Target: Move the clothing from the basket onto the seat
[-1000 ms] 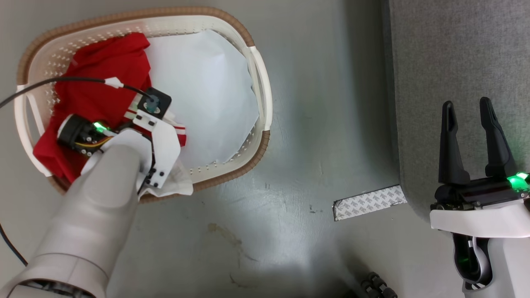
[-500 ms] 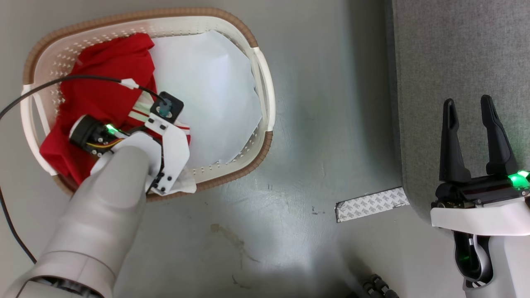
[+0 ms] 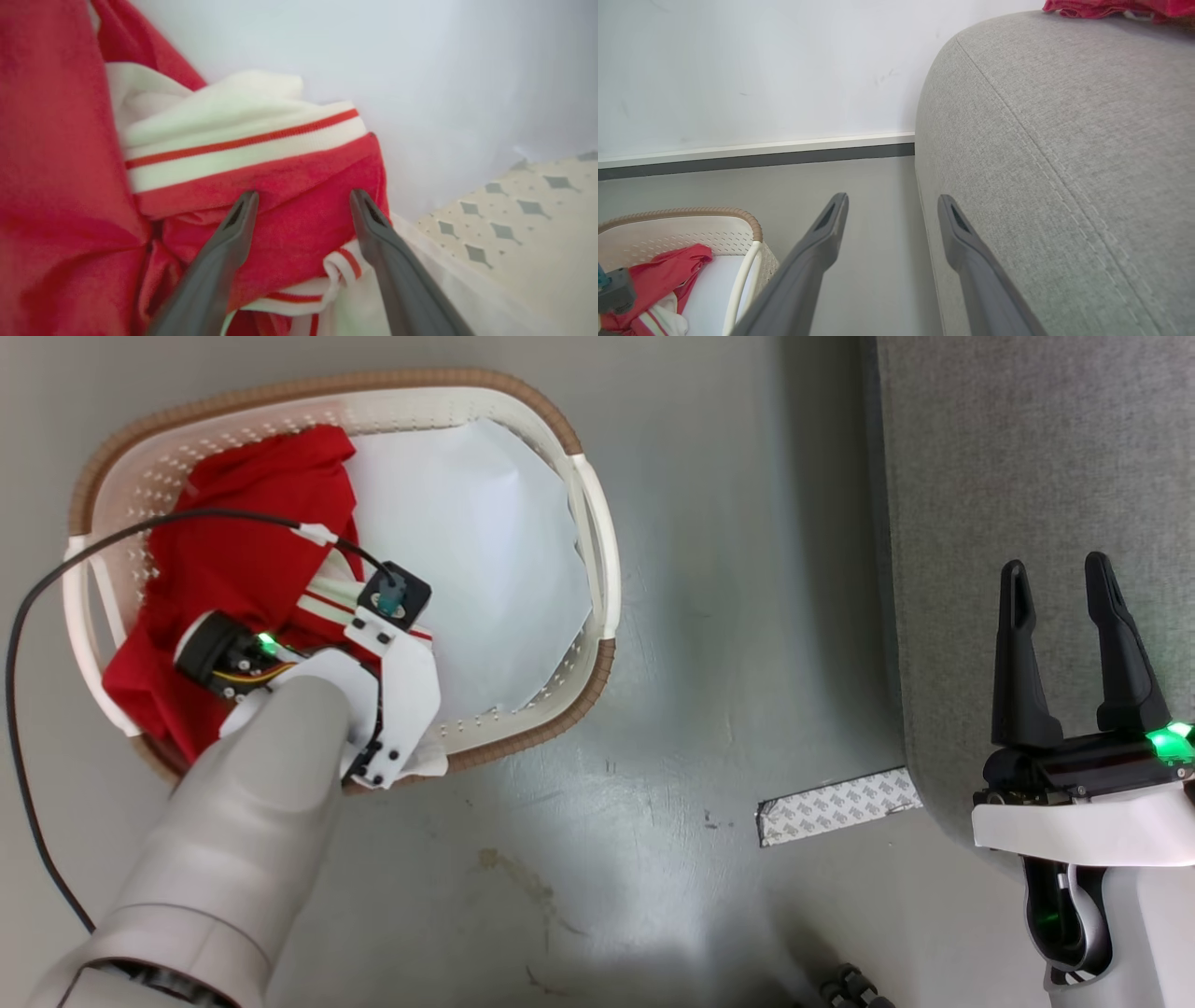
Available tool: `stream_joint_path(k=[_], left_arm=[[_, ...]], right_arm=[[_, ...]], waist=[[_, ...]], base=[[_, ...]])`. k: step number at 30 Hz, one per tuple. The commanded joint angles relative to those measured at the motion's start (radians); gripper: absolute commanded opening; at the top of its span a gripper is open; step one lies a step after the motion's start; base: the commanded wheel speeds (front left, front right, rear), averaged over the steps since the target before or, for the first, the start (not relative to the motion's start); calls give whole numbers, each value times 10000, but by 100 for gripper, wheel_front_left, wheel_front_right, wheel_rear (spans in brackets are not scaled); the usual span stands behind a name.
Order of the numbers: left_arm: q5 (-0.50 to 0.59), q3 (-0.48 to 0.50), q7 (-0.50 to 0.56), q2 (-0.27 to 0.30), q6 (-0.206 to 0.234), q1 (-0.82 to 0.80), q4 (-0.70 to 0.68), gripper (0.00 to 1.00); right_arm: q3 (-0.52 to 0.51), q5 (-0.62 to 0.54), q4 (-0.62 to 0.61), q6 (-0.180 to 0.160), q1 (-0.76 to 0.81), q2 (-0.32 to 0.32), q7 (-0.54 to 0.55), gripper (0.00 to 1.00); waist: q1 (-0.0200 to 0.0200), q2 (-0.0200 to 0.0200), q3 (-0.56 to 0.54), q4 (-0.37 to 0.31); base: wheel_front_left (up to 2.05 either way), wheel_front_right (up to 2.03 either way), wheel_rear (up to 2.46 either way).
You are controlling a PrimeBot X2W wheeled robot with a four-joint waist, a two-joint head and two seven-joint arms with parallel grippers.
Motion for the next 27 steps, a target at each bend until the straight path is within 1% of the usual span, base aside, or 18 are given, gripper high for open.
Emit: stream_joint_path(k=[1, 7, 15, 19, 27], left_arm=[[-135, -89, 21, -46, -42, 109, -10, 100], [-568, -540, 52, 23, -37, 327, -60, 100], [-890, -935, 137, 377, -20, 183, -160, 100], [-785, -1076, 71, 570, -8, 35, -233, 100], [-598, -1331, -187, 735, 252, -218, -399, 100]], right_arm=[[-38, 24, 69, -22, -21, 27, 7, 100], [8, 99, 64, -22, 22, 27, 7, 100], [72, 95, -28, -22, 56, 27, 7, 100], [92, 58, -55, -22, 53, 27, 7, 100], [67, -47, -181, -22, 42, 27, 7, 100]], waist=[[0, 0, -100, 7], [0, 0, -275, -26], [0, 0, 61, -75], [0, 0, 232, -94], [0, 0, 496, -106]], base=[[0, 0, 0], [0, 0, 0], [0, 0, 0], [0, 0, 0], [0, 0, 0]])
